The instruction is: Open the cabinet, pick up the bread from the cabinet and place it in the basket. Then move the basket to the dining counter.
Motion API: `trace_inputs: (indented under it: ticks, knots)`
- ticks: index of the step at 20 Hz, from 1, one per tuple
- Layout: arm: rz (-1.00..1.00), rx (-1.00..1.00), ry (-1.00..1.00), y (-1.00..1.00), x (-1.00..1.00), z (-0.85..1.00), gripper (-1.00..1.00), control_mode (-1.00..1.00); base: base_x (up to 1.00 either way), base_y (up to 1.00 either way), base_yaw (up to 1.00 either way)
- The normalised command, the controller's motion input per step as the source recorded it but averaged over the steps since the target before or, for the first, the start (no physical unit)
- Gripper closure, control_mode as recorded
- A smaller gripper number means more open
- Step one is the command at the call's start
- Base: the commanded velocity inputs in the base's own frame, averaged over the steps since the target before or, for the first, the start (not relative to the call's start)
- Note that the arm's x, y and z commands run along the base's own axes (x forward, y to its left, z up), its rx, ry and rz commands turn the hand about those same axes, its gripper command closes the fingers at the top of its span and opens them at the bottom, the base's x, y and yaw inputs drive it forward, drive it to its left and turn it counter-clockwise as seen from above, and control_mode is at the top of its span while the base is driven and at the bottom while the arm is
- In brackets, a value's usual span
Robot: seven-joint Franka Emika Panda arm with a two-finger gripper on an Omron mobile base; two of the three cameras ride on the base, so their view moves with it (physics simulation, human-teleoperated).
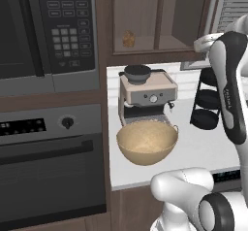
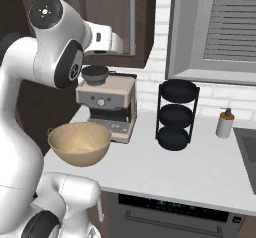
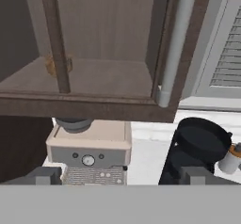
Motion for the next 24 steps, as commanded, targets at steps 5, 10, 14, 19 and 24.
trace_inputs:
  ticks: [5, 10, 14, 19, 24]
  knots:
    - [-0.04, 0.0, -0.05, -0.51, 0.01, 0.36, -1.0, -1.0, 0.0, 0.0, 0.0]
    - [-0.01, 0.0, 0.0, -0.31, 0.38, 0.08, -1.0, -1.0, 0.0, 0.0, 0.0]
    - [0.0, 0.0, -0.03, -0.25, 0.64, 0.0, -1.0, -1.0, 0.0, 0.0, 0.0]
    - [0.0, 0.0, -0.11, -0.06, 0.67, 0.0, -1.0, -1.0, 0.0, 0.0, 0.0]
    - [0.0, 0.0, -0.01, 0.0, 0.69, 0.0, -1.0, -1.0, 0.0, 0.0, 0.0]
